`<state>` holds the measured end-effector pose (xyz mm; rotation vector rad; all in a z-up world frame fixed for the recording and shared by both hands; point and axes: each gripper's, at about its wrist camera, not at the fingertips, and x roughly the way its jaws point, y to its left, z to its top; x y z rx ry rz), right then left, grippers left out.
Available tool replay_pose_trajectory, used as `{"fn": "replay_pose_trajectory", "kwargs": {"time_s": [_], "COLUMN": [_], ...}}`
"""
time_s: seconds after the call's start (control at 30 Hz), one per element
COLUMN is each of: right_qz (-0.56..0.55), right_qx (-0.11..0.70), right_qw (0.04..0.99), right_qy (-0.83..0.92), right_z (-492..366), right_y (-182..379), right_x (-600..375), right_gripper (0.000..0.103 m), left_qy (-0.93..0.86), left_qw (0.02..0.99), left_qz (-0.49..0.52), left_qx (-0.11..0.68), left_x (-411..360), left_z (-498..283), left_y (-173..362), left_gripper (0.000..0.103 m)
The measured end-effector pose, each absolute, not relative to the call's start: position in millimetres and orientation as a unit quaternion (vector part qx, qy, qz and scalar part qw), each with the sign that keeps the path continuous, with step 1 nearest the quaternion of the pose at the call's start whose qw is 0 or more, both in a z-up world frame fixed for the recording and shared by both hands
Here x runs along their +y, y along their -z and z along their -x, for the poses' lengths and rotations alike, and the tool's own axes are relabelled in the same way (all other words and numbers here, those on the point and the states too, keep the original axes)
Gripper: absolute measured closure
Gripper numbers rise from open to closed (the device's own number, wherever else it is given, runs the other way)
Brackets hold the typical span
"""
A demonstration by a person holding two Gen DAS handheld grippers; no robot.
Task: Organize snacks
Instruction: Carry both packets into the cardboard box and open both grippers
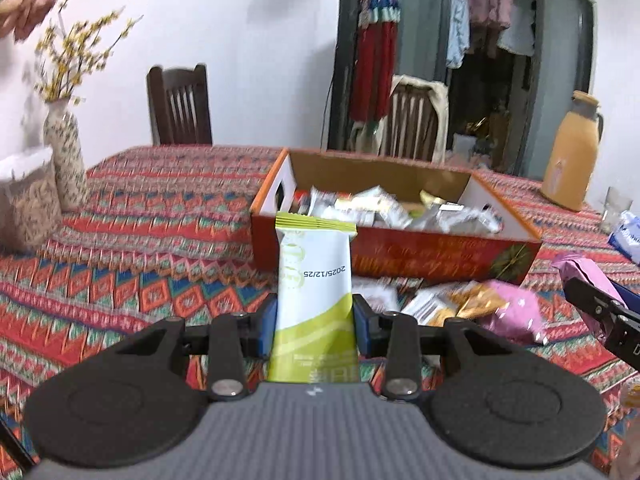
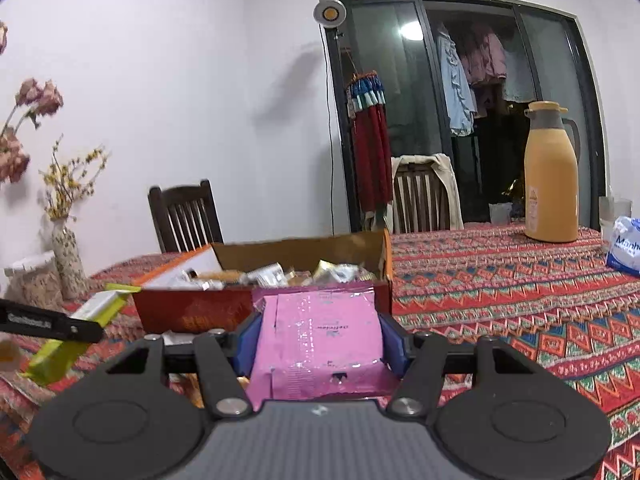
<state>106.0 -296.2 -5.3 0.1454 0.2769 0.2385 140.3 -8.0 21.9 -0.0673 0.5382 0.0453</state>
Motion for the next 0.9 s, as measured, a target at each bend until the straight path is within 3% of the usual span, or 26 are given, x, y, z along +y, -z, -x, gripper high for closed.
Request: {"fn": "replay_pose_trajectory", "kwargs": {"time_s": [0.43, 0.9], "right_qz": [-0.052, -0.041], "right_qx": [0.088, 0.106], "right_qw": [0.988, 0.988], "right_qy": [-0.115, -0.104], "right_z": [-141, -236], "right_y": [-56, -73], "right_x": [-271, -239], "right_gripper": [0.042, 0.042], "left_qy": [0.002, -0.004], "left_qw": [0.979, 0.980], "left_qz": [0.015, 0.022], "left_qx": [0.203, 0.198], "left_x": [-25, -28], "left_z": [-176, -262], "left_y": [-75, -94], "left_gripper": [0.064, 0.064]}}
